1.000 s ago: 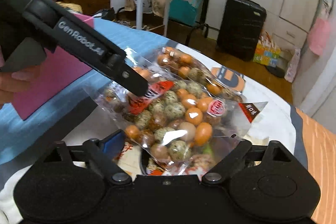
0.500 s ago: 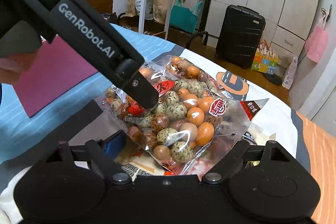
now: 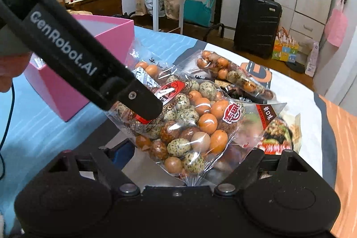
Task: Organize snacks
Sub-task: 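Carry the quail egg bag into the pink box and lower it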
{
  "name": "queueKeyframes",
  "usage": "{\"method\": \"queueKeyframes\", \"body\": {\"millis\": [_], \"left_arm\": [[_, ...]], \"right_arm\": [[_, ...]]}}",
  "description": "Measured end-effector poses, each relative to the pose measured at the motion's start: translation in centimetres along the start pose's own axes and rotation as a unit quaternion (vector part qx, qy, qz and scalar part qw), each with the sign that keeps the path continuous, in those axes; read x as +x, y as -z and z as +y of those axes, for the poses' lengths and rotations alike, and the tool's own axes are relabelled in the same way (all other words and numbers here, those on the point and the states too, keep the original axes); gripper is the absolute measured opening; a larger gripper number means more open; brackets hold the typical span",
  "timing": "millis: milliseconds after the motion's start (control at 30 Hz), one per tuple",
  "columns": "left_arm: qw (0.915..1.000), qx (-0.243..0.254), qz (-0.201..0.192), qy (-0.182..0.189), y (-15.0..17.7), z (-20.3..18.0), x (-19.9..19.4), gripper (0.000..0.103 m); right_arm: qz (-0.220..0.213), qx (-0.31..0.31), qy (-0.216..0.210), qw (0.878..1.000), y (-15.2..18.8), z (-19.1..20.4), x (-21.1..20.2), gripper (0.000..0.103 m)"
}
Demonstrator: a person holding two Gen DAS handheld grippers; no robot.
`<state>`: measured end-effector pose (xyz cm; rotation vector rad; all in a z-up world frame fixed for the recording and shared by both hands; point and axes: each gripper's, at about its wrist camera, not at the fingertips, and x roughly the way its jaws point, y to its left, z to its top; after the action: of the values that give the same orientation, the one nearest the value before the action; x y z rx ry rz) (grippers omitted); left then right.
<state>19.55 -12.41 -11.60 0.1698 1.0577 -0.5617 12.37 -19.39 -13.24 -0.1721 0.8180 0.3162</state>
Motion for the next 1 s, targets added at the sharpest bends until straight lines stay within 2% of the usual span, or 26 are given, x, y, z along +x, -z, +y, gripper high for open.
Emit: {"method": "queueKeyframes", "body": {"millis": [133,267,533,700,1000], "left_arm": [[0.9998,-0.01,0.014,0.002,1.0,-0.4,-0.7,0.073],[0.9994,-0.023,0.024,-0.011,2.7,-0.8,-1.3,0.073],[0.9978,-0.063,0.014,-0.014,6.3,0.1,-4.9,0.073],[0.9945,-0.102,-0.016,-0.022,8.0,0.9,-8.4,0.073],[0.9887,-0.121,-0.077,-0.043,9.4,3.2,-14.2,0.074]], "right_arm": [[0.029,0.007,0.012,0.999,0.2,1.3,-0.8,0.087],[0.049,0.019,-0.001,0.999,0.8,2.4,-1.7,0.087],[0.054,-0.019,-0.023,0.998,0.6,5.5,-4.4,0.087],[0.038,-0.05,-0.027,0.998,-0.5,7.8,-6.4,0.087],[0.006,-0.113,-0.034,0.993,-4.3,11.1,-8.4,0.087]]}}
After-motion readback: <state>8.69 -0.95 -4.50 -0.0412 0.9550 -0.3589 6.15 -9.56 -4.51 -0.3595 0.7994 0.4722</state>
